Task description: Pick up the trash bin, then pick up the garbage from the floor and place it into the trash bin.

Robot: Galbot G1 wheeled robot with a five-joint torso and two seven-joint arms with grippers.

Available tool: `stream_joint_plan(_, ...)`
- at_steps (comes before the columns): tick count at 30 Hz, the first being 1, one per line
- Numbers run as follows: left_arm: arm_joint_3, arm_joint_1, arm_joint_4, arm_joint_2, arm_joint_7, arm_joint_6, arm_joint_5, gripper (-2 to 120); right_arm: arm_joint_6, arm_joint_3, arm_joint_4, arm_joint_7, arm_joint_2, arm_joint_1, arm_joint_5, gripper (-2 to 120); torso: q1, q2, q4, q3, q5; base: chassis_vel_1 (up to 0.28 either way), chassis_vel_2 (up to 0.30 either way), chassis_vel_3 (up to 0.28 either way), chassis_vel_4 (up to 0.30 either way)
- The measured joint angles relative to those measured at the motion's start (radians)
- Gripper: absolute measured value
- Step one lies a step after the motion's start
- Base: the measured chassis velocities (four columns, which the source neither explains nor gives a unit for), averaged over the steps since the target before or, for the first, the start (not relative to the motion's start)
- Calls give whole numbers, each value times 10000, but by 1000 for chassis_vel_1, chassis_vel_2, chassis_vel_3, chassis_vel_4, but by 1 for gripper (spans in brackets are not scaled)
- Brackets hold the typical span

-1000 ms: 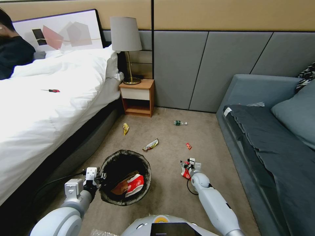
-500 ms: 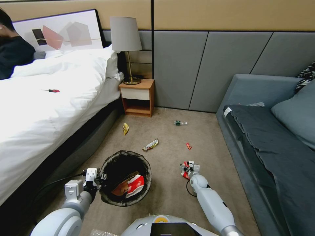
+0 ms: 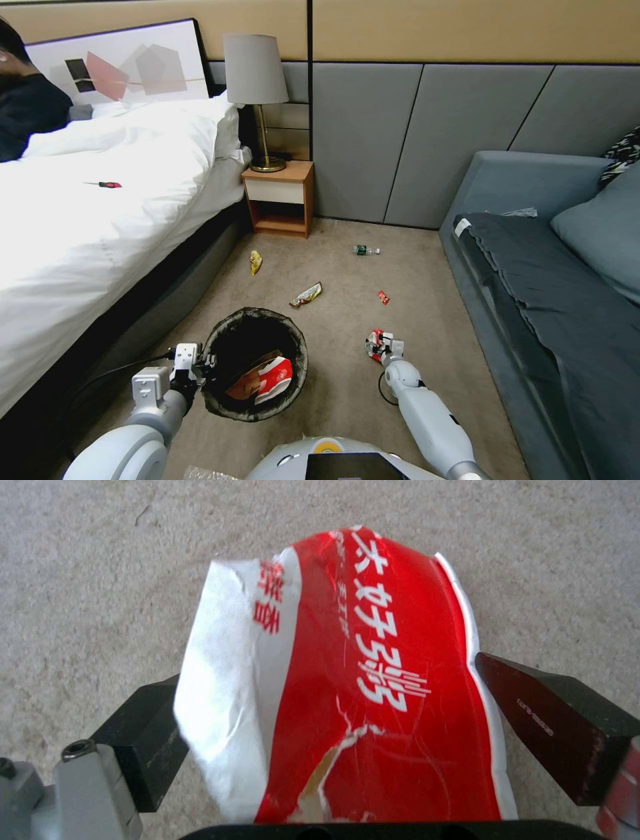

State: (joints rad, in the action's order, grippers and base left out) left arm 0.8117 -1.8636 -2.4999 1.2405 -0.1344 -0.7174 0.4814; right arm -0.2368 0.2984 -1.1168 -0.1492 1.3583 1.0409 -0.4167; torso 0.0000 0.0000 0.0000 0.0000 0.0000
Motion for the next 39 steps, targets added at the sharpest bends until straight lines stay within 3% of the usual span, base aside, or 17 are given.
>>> stream_joint_plan(6, 0, 50, 0, -58, 7, 3, 0, 2, 79, -31, -248, 109, -52, 119, 386, 86, 0, 0, 0, 0, 0, 0, 0, 0, 0)
stream_joint_plan(9, -21, 94, 0, -64, 17, 6, 2, 2, 103, -72, -457, 132, -71, 209, 622, 68, 0, 0, 0, 0, 0, 0, 0, 0, 0)
stream_joint_plan(14, -24, 122, 0, -66, 17, 8, 2, 2, 130, -74, -512, 130, -58, 267, 809, 57, 0, 0, 0, 0, 0, 0, 0, 0, 0)
stream_joint_plan(16, -61, 203, 0, -66, 17, 8, 2, 2, 151, -77, -581, 130, -54, 375, 1003, 36, 0, 0, 0, 0, 0, 0, 0, 0, 0)
stream_joint_plan(20, -73, 251, 0, -69, 18, 12, 2, 2, 167, -72, -600, 133, -61, 402, 1037, 26, 0, 0, 0, 0, 0, 0, 0, 0, 0)
stream_joint_plan(26, -101, 308, 0, -65, 18, 16, 2, 2, 164, -70, -748, 150, -104, 453, 1028, 2, 0, 0, 0, 0, 0, 0, 0, 0, 0)
stream_joint_plan(36, -53, 267, 0, -61, 17, 18, 2, 2, 268, -21, -999, 87, -133, 445, 1034, 0, 0, 0, 1, 0, 3, 0, 0, 0, 0)
stream_joint_plan(39, -26, 246, 0, -79, 13, 17, 9, 2, 257, 45, -2052, -40, -334, 650, 987, 0, 0, 0, 1, 0, 3, 0, 0, 0, 0)
